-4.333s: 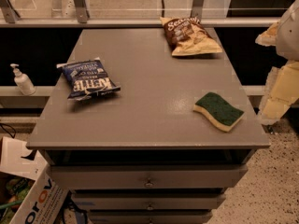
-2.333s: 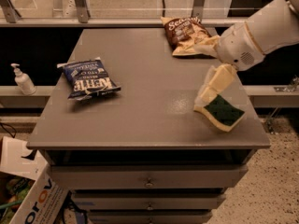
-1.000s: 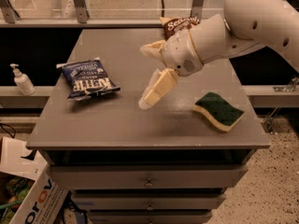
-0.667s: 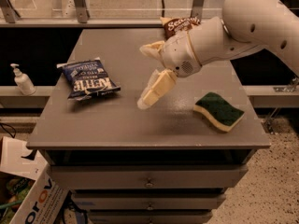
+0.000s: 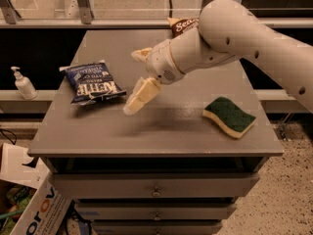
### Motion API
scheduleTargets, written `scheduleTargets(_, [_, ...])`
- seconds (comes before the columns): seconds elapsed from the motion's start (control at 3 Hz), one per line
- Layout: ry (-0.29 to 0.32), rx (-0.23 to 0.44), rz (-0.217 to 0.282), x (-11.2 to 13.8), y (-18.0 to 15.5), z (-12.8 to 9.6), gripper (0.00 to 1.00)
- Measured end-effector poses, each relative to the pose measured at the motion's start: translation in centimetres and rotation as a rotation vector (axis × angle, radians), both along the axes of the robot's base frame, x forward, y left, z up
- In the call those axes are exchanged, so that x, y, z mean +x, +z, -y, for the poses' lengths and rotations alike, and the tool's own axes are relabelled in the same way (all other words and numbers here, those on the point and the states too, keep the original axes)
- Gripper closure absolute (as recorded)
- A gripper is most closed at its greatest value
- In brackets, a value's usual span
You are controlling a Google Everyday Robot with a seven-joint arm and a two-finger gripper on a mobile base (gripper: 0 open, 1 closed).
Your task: Move blue chip bag near sponge
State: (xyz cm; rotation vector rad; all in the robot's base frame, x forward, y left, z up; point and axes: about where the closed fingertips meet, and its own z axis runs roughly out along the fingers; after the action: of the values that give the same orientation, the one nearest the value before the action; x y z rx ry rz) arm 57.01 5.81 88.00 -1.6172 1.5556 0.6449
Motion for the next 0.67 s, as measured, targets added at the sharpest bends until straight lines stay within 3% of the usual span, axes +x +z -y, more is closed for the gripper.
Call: scheduleTargets(0.67, [-0.023, 0.001, 0.021, 3.7, -1.7, -3.6, 0.00])
